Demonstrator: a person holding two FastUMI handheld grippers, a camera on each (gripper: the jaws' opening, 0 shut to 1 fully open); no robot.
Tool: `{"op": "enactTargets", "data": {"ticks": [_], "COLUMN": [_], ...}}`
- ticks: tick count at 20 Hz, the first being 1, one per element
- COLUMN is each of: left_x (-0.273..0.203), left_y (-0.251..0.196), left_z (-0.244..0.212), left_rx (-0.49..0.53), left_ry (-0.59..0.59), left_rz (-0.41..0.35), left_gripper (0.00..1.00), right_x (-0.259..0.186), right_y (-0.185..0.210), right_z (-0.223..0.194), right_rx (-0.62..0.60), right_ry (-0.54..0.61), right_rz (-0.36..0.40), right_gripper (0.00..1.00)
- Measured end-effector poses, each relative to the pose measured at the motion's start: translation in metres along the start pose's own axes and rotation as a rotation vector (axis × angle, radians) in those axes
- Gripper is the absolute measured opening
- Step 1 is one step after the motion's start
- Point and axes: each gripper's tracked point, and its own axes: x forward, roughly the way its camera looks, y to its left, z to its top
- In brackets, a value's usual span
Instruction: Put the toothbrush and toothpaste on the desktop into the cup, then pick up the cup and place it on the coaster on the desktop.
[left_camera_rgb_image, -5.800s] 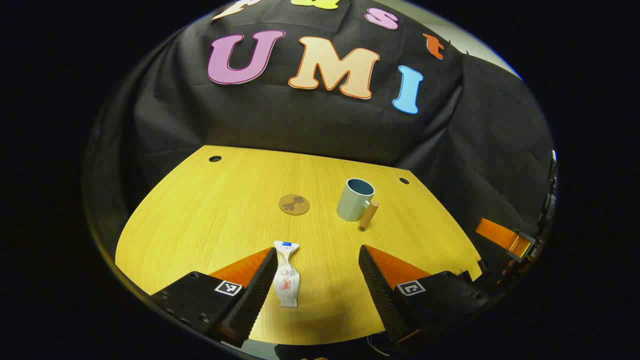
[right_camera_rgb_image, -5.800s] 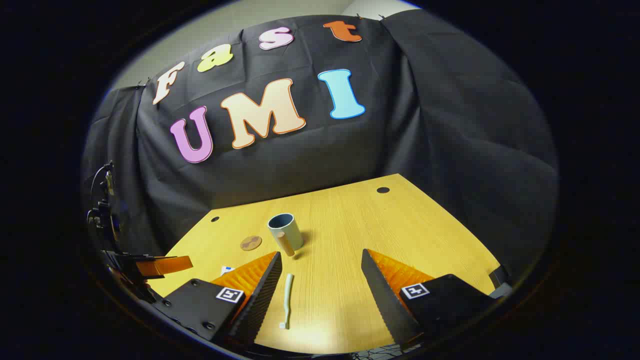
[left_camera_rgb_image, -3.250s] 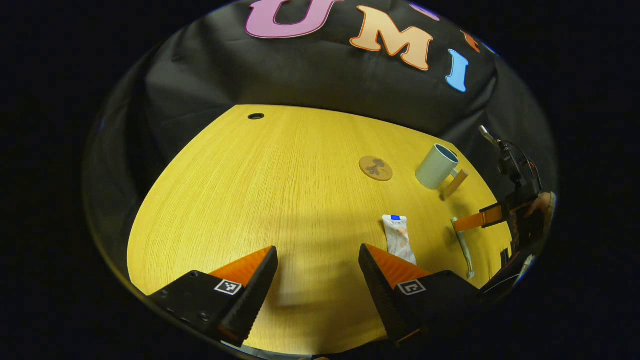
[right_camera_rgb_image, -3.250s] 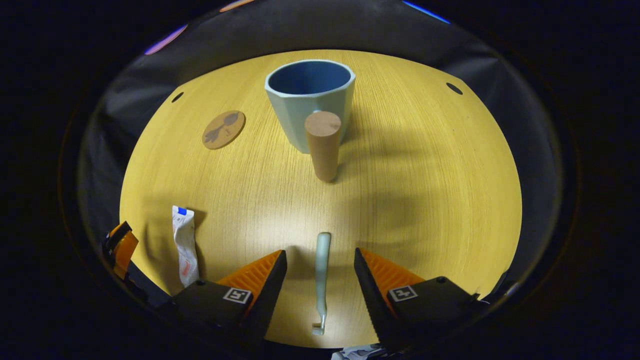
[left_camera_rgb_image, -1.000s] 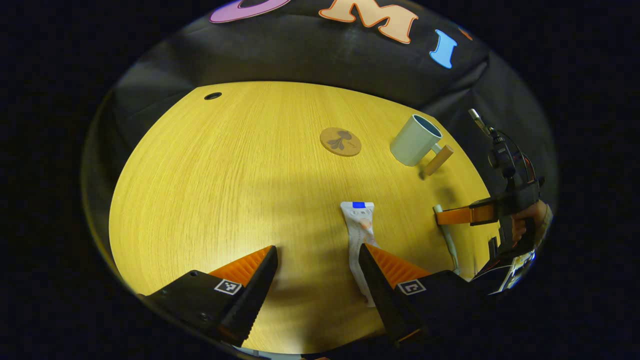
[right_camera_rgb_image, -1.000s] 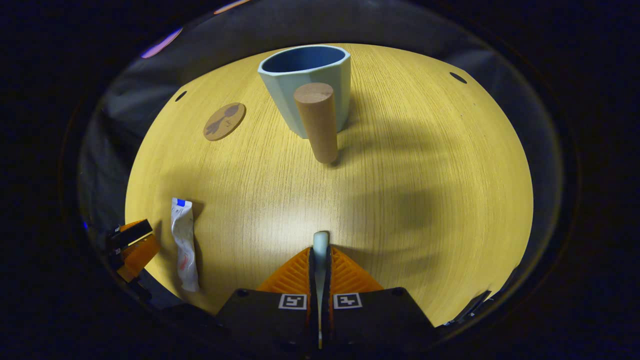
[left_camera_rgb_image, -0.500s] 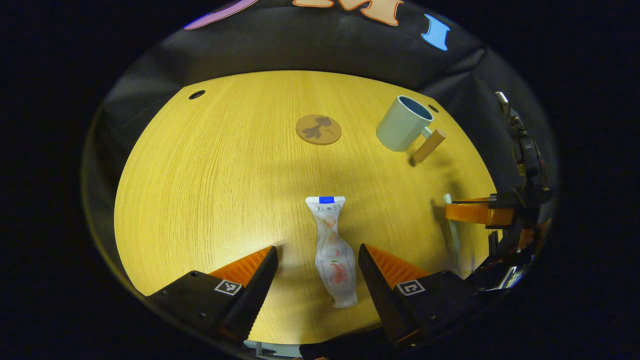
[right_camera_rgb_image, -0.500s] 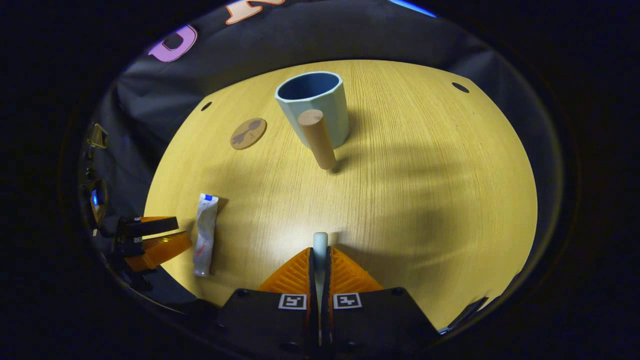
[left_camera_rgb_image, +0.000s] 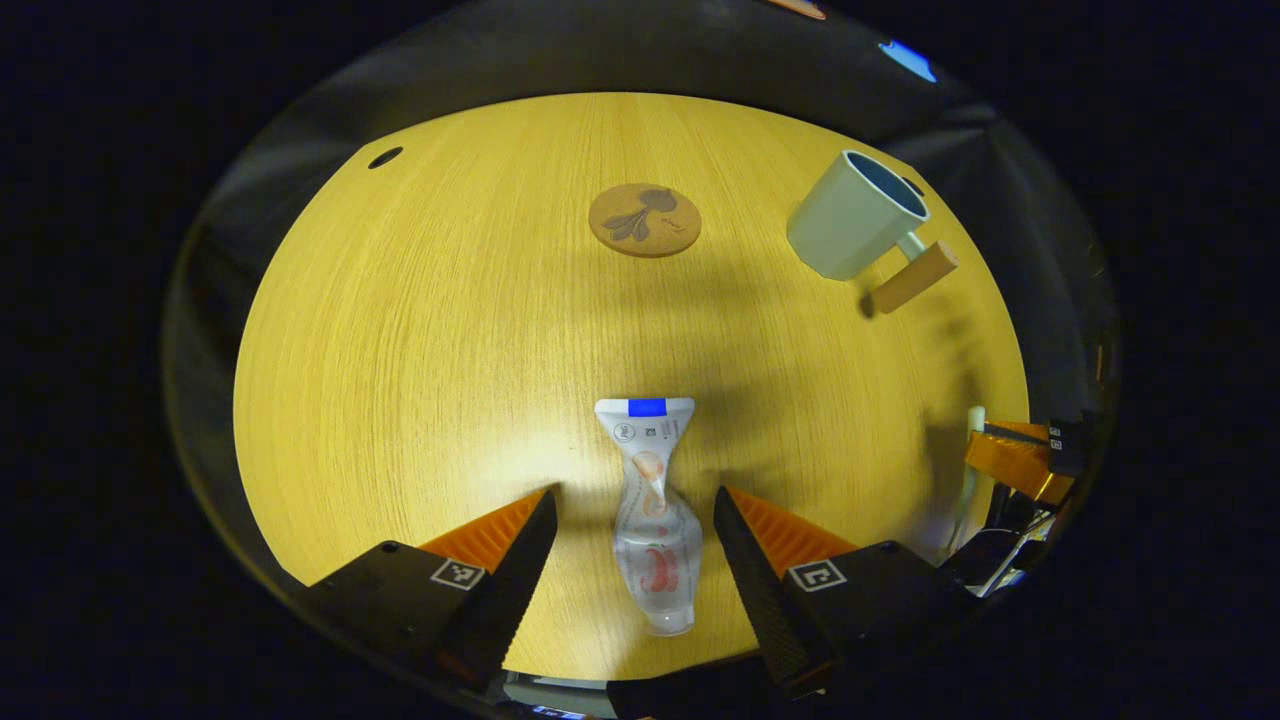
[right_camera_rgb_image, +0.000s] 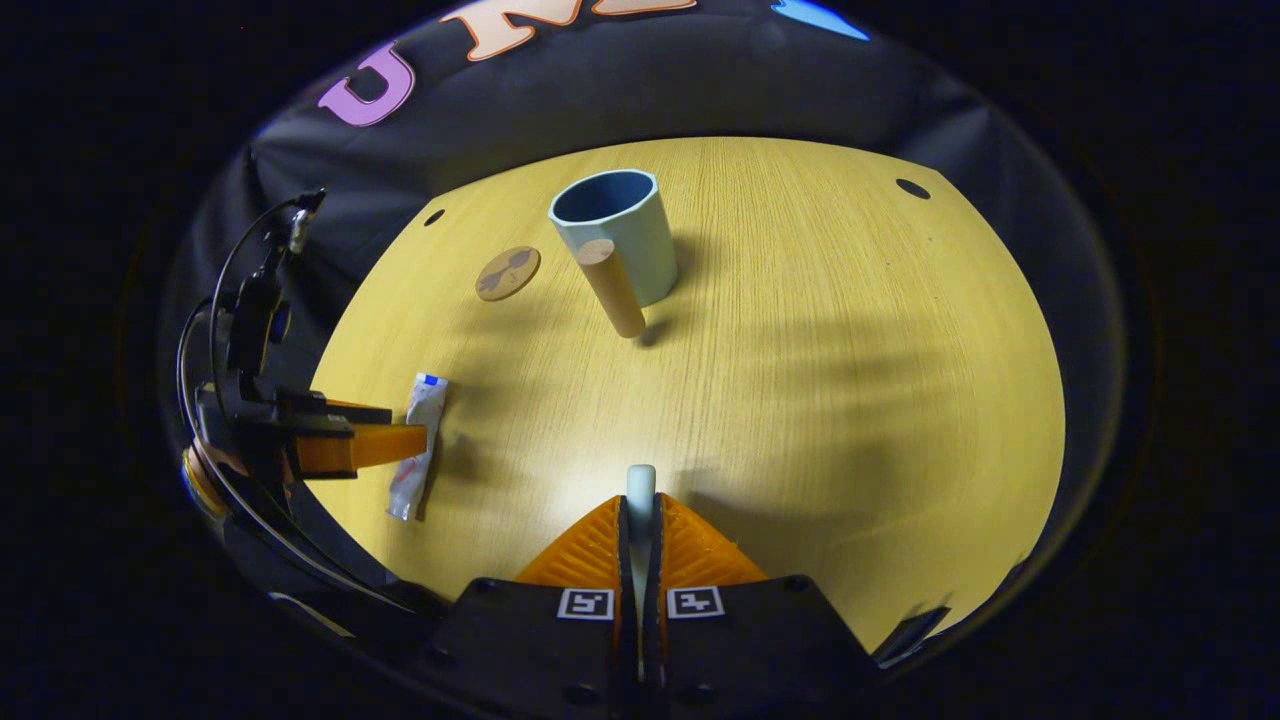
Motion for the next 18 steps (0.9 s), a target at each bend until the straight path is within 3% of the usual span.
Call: {"op": "enactTargets", "data": {"ticks": [3,6,9,12,17,18], "left_x": [0.008,0.015,0.019,0.021,0.025,0.028], "left_y": [-0.004,-0.007,-0.001,0.002,0.003,0.0], "left_z": [0.001,0.004,0.006,0.011,0.01,0.009], "left_rx": [-0.029,-0.031,-0.011,0.008,0.05,0.055], "left_ry": [0.038,0.058,0.075,0.077,0.113,0.129], "left_rz": [0.003,0.009,0.037,0.052,0.084,0.091], "left_gripper": [0.91,0.72,0.68,0.55,0.49,0.42], "right_x": [-0.005,-0.009,-0.01,-0.013,-0.012,-0.012], "right_y": [-0.007,-0.015,-0.021,-0.032,-0.044,-0.046], "right_z": [-0.004,-0.004,-0.002,0.002,0.005,0.005], "right_rx": [-0.006,-0.011,-0.016,0.004,0.036,0.037], "right_ry": [0.008,0.012,0.003,-0.006,-0.018,-0.021], "right_rz": [0.019,0.026,0.032,0.028,0.007,0.001], "right_gripper": [0.05,0.05,0.05,0.05,0.05,0.05]}}
